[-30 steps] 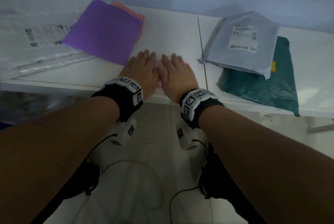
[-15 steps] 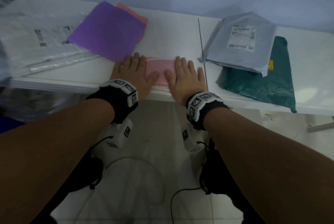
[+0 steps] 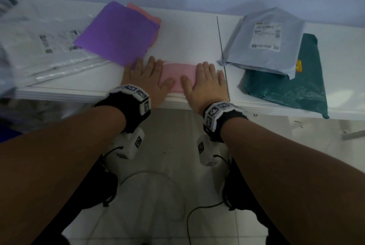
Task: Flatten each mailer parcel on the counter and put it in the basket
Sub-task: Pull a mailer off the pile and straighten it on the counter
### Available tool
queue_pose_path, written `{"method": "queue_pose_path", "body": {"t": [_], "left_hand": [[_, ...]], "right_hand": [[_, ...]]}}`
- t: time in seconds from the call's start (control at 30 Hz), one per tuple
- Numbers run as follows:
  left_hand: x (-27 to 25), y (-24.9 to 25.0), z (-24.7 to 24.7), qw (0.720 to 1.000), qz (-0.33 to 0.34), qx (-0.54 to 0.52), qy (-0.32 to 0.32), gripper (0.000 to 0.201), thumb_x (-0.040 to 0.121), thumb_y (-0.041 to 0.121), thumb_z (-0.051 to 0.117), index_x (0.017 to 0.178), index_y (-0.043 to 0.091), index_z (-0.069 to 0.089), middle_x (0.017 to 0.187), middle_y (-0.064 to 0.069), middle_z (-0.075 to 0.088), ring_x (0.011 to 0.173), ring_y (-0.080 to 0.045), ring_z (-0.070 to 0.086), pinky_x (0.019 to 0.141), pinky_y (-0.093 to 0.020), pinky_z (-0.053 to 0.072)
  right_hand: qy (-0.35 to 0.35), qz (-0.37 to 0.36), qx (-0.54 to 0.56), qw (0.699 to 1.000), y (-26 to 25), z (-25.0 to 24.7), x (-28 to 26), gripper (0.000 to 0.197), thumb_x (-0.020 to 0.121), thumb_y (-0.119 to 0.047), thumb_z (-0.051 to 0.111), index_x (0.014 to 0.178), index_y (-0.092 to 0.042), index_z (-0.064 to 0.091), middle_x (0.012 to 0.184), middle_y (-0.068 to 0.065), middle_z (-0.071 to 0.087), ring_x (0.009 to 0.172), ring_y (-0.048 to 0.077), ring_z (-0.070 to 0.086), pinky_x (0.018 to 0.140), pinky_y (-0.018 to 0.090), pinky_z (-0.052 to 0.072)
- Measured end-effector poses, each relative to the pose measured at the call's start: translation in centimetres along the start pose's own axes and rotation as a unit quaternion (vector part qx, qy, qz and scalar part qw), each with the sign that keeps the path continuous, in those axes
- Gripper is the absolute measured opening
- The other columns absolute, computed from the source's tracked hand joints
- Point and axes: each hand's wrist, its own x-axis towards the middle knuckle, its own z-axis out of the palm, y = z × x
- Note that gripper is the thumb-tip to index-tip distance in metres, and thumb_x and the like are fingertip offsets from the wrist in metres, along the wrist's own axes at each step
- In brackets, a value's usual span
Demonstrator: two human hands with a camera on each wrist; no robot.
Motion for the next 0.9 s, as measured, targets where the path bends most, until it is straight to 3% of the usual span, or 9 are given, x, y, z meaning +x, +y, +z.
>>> {"method": "queue_pose_path", "body": {"t": [0.13,0.27,0.4,0.57,0.77,0.9], "left_hand": [[0.4,0.0,0.3,1.0,-0.015,-0.015,-0.015,0.084,0.083,0.077,0.002,0.153,0.031,-0.005,0.162,0.005,-0.009,0.149,-0.027,-0.004,0.118,-0.051,-0.004],[0.2,0.0,0.0,1.0,0.0,0.008,-0.003,0.084,0.085,0.074,-0.001,0.154,0.027,-0.002,0.162,0.004,-0.005,0.149,-0.028,-0.001,0.117,-0.053,0.0],[-0.2,0.1,-0.4,0.999,0.02,0.039,0.012,0.081,0.088,0.069,-0.003,0.155,0.023,0.0,0.162,0.005,-0.005,0.149,-0.026,-0.002,0.118,-0.052,0.003],[0.5,-0.4,0.1,1.0,0.016,0.018,-0.004,0.083,0.086,0.073,-0.002,0.154,0.027,-0.003,0.162,0.005,-0.006,0.149,-0.027,0.001,0.118,-0.052,0.003],[-0.1,-0.3,1.3,0.996,0.024,0.001,0.084,0.081,0.089,0.07,0.005,0.154,0.022,0.01,0.162,-0.002,0.01,0.147,-0.03,0.012,0.117,-0.054,0.007],[0.0,-0.3,1.3,0.996,0.024,0.004,0.086,0.084,0.087,0.071,0.001,0.154,0.021,0.013,0.162,-0.004,0.012,0.147,-0.031,0.013,0.117,-0.056,0.007]], "right_hand": [[-0.033,-0.008,0.01,0.999,0.4,-0.3,0.3,0.085,0.094,-0.067,0.008,0.157,-0.011,0.007,0.165,0.005,0.003,0.152,0.021,-0.002,0.123,0.044,-0.002],[-0.054,-0.027,-0.009,0.998,1.1,-0.5,0.5,0.088,0.091,-0.072,0.004,0.157,-0.015,0.002,0.165,0.002,-0.002,0.152,0.021,-0.005,0.122,0.047,-0.003],[-0.057,-0.02,-0.015,0.998,1.2,-0.4,0.4,0.089,0.089,-0.073,0.002,0.157,-0.016,-0.001,0.165,0.001,-0.005,0.152,0.02,-0.008,0.122,0.047,-0.005],[-0.042,-0.011,-0.015,0.999,1.0,-0.2,0.3,0.093,0.088,-0.075,0.0,0.157,-0.014,0.001,0.165,0.002,-0.004,0.152,0.019,-0.008,0.122,0.047,-0.003],[-0.013,-0.015,-0.021,1.0,1.0,-0.2,0.1,0.089,0.09,-0.072,0.0,0.157,-0.015,0.005,0.165,0.002,0.003,0.152,0.019,-0.001,0.122,0.049,0.0],[-0.015,-0.015,-0.016,1.0,0.9,-0.1,0.1,0.088,0.091,-0.072,0.002,0.157,-0.014,0.006,0.165,0.002,0.004,0.152,0.019,0.0,0.122,0.05,0.0]]}}
